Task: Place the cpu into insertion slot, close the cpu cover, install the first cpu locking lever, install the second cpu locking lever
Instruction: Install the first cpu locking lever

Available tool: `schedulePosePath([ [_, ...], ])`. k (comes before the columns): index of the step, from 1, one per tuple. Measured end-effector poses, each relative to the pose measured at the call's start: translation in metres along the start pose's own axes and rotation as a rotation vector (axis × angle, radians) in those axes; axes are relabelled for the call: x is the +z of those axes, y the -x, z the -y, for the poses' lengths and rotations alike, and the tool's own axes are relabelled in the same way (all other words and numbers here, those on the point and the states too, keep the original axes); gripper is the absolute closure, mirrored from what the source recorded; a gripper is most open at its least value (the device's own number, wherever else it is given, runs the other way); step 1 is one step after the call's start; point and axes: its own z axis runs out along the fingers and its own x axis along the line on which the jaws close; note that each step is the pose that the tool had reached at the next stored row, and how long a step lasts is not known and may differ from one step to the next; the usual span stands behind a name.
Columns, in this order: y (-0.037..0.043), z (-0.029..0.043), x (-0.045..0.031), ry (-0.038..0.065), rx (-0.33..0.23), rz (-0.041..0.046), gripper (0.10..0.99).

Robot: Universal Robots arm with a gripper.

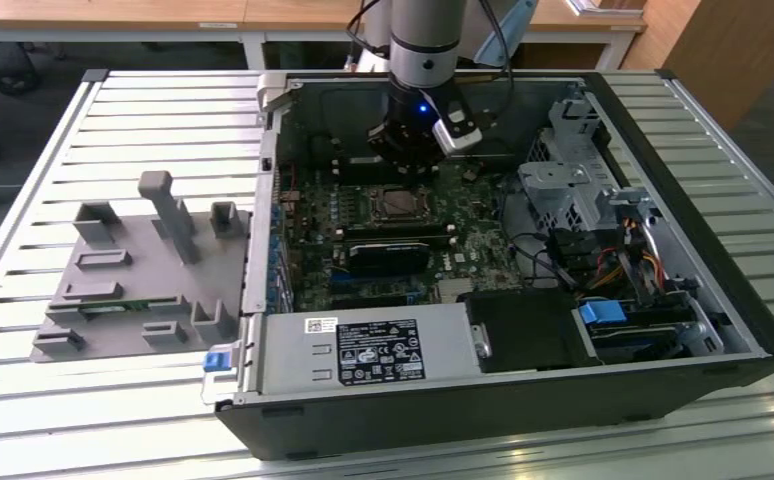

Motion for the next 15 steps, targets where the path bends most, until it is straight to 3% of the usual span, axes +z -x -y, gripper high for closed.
schedulePosePath([
  [4, 0.0000, 0.0000, 0.0001, 0.016, 0.000, -0.0009, 0.980],
  [9, 0.0002, -0.0002, -0.0012, 0.021, 0.000, -0.0002, 0.980],
  [15, 0.0003, 0.0000, -0.0116, 0.019, 0.000, -0.0008, 0.980],
])
